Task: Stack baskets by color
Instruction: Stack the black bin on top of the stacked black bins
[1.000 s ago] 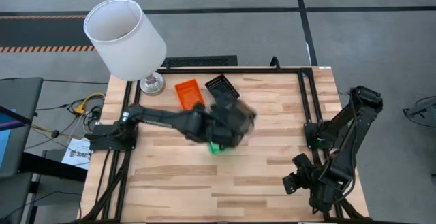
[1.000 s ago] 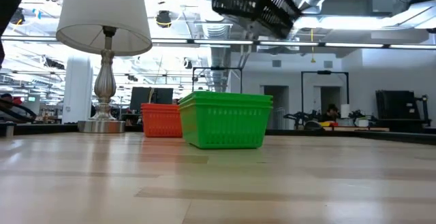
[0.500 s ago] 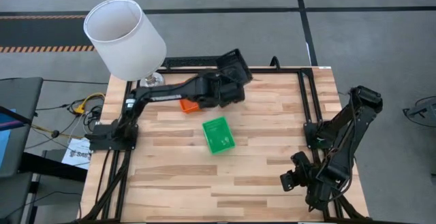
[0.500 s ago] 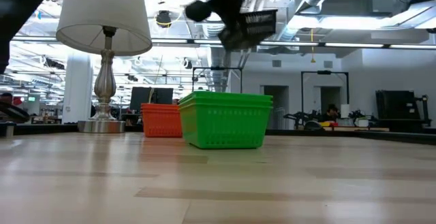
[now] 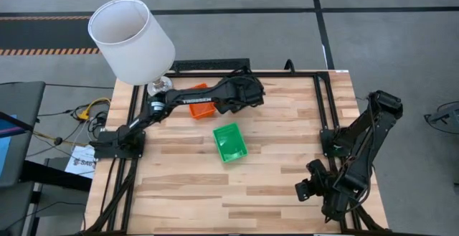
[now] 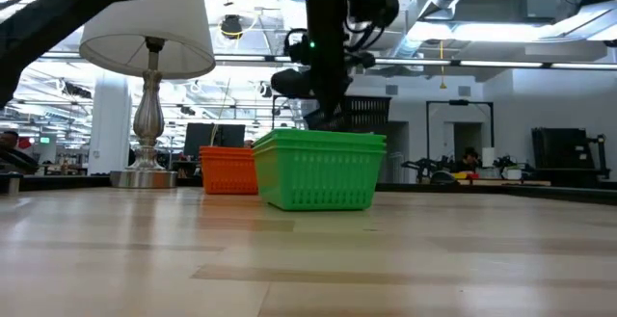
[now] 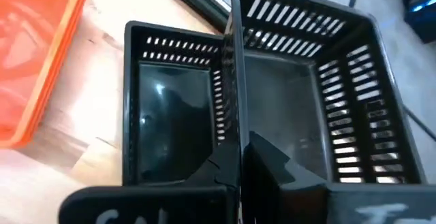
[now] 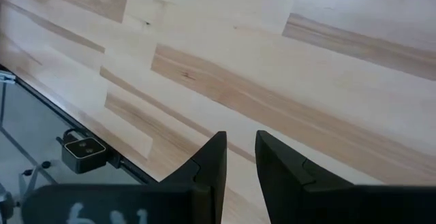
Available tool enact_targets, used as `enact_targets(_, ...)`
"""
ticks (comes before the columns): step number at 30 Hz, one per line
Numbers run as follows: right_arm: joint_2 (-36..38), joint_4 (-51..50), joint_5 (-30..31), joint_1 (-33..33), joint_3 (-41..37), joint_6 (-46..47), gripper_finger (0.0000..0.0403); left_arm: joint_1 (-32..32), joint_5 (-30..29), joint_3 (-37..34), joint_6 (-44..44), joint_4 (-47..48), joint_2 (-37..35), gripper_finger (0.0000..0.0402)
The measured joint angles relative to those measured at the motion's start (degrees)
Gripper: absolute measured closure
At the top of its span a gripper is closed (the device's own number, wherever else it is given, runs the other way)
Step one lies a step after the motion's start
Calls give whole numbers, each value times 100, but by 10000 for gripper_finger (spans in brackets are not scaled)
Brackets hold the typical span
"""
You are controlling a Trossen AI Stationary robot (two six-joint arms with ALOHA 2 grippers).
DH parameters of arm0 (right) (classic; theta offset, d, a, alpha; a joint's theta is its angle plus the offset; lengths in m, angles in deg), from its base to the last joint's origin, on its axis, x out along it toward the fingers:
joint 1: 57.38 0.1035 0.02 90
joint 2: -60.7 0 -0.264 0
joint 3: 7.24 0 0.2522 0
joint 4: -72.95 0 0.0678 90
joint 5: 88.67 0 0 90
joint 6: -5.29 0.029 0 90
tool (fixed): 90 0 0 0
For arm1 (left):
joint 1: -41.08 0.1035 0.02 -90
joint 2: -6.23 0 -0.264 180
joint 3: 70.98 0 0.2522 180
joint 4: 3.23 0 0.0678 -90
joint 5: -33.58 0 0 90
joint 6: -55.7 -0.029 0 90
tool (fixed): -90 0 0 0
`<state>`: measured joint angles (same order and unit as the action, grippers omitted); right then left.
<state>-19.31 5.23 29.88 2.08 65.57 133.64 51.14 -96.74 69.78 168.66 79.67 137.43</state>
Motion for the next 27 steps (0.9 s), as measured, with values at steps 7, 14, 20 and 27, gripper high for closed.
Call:
enact_targets(7, 0, 19, -4, 2, -2, -55, 301, 120, 377, -1, -192, 309, 327, 401)
enact_targets(14, 1, 28, -12, 13, 0, -72, 301, 234, 543, 9, 11, 774, 425, 401)
enact_targets(20, 0, 10, -17, 13, 0, -90, 301, 218, 659, 7, 110, 783, 419, 401)
enact_targets(27, 0, -7, -18, 13, 0, -90, 301, -71, 519, 7, 972, 772, 419, 401)
